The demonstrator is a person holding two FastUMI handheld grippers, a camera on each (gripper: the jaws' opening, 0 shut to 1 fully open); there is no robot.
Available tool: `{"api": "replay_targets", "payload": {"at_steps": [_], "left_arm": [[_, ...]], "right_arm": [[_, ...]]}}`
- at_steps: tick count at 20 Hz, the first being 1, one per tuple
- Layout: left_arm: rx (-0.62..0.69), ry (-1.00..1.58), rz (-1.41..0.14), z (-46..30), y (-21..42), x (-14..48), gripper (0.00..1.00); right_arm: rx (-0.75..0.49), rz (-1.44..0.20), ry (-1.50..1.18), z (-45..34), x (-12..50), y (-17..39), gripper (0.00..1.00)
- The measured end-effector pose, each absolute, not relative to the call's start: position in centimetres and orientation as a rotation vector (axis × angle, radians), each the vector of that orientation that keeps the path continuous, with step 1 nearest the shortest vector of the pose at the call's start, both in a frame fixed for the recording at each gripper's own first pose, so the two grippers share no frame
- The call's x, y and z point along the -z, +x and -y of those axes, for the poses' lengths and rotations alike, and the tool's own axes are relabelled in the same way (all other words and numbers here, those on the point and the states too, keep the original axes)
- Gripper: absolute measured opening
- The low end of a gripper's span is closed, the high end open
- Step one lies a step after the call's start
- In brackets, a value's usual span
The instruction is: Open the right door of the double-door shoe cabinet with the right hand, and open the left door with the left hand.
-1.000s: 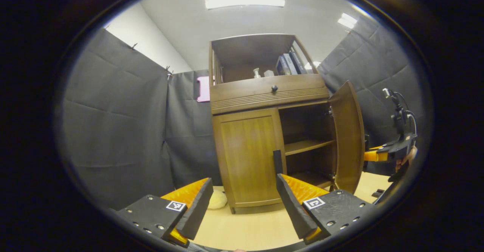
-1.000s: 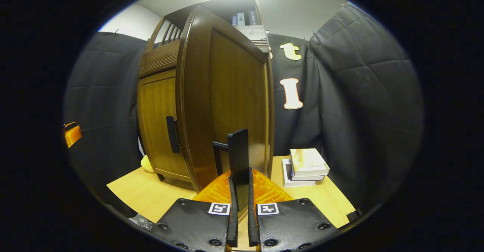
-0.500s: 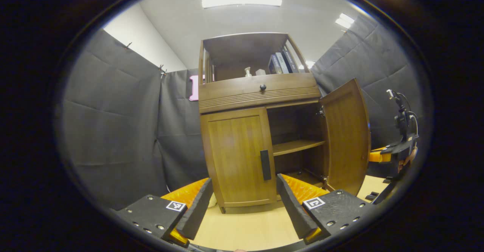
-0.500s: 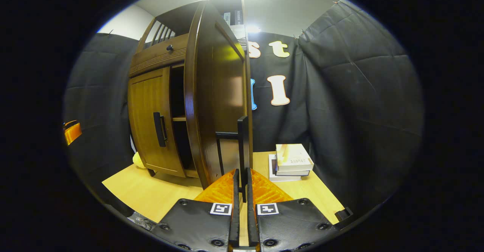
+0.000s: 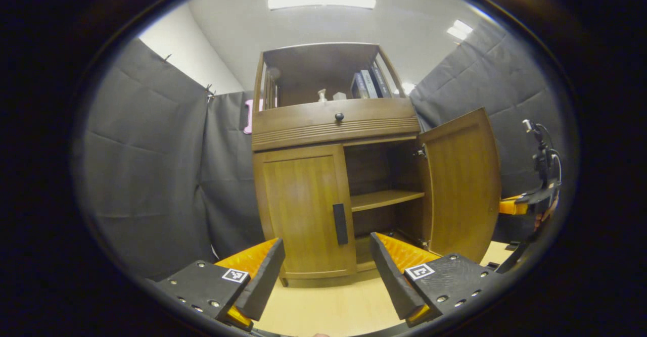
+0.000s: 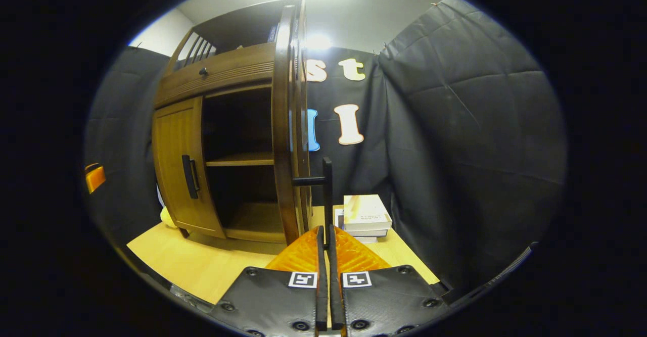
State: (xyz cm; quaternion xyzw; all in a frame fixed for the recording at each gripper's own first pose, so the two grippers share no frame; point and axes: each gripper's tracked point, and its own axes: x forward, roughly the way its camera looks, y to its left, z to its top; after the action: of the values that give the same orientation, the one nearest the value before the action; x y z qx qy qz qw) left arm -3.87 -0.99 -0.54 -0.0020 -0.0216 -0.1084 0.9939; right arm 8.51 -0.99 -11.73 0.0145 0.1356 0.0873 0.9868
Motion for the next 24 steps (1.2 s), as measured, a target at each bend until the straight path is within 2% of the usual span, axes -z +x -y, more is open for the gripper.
{"api": "replay_targets", "payload": {"at_steps": [2, 3, 4, 7, 8, 11, 16, 17, 18, 24], "left_arm": [[0.227, -0.012, 0.042, 1.1, -3.8, 0.5, 1.00], [0.226, -0.020, 0.040, 1.1, -3.8, 0.4, 1.00], [0.225, -0.030, 0.037, 1.1, -3.9, 0.4, 1.00], [0.221, -0.053, 0.028, 0.9, -3.9, 0.5, 1.00], [0.221, -0.059, 0.022, 1.0, -3.9, 0.7, 1.00], [0.231, -0.068, 0.016, 1.0, -3.9, 0.7, 1.00], [0.250, -0.070, -0.014, 1.7, -4.2, 1.0, 1.00], [0.253, -0.067, -0.023, 1.6, -4.2, 1.0, 1.00], [0.251, -0.062, -0.030, 1.5, -4.2, 0.8, 1.00], [0.252, -0.039, -0.048, 1.8, -4.1, 1.5, 1.00]], "right_arm": [[-0.162, -0.256, 0.004, 1.7, 11.0, 7.6, 0.00], [-0.157, -0.250, -0.009, 2.1, 10.4, 7.0, 0.04], [-0.146, -0.242, -0.022, 2.6, 9.9, 6.6, 0.00], [-0.137, -0.213, -0.025, 3.2, 8.0, 4.3, 0.19], [-0.126, -0.199, -0.023, 3.6, 7.4, 3.9, 0.20], [-0.058, -0.148, -0.001, 5.3, 4.9, 2.3, 0.94], [-0.004, -0.130, -0.033, 6.4, 3.8, 0.6, 0.95], [0.003, -0.128, -0.047, 6.6, 3.6, 0.3, 0.92], [0.007, -0.129, -0.059, 6.6, 3.6, 0.0, 0.95], [0.047, -0.157, -0.074, 7.9, 4.3, -1.7, 0.98]]}}
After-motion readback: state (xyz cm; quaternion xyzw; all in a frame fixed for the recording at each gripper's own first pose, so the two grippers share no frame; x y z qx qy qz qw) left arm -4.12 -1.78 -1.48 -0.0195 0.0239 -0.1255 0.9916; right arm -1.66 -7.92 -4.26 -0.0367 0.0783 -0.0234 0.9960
